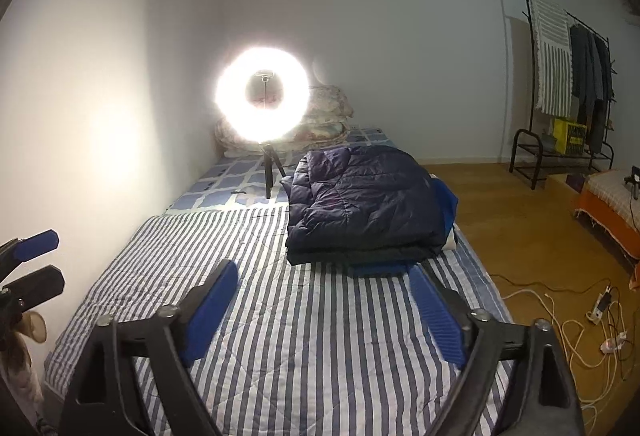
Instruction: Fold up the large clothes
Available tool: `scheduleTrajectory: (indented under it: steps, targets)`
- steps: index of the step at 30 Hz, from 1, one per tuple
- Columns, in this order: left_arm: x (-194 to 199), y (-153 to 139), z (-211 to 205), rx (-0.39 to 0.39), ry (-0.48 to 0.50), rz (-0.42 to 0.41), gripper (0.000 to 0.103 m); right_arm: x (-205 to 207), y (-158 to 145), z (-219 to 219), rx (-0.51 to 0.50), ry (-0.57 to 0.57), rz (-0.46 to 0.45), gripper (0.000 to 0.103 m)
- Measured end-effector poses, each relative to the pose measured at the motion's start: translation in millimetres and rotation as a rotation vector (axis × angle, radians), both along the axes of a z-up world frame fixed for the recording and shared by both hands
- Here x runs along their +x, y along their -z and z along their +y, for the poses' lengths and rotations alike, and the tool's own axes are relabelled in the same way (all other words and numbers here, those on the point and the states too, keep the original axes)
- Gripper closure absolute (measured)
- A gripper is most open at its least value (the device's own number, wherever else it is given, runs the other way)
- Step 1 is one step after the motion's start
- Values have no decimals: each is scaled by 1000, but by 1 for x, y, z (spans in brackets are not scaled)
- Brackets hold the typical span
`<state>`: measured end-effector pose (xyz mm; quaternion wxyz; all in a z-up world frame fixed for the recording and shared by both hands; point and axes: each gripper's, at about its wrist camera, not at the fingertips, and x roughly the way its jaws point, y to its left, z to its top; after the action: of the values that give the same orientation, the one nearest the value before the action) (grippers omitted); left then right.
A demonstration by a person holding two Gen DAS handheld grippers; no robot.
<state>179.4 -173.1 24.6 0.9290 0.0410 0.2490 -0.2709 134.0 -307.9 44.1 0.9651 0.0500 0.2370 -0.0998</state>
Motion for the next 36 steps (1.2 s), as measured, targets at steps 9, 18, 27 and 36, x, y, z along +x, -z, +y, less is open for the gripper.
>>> scheduleTrajectory:
  steps: [9, 18, 27, 36]
  targets:
    - [-1, 12, -6, 62, -71, -11, 0, 5, 13, 2, -20, 22, -13, 0]
    - [-5, 18, -9, 108, -91, -38, 0, 7, 20, 4, -48, 35, -11, 0]
    - [-6, 20, -7, 104, -83, -30, 0, 9, 21, 4, -41, 32, -7, 0]
    - [-8, 18, -7, 101, -84, -35, 0, 13, 25, 2, -34, 24, 7, 0]
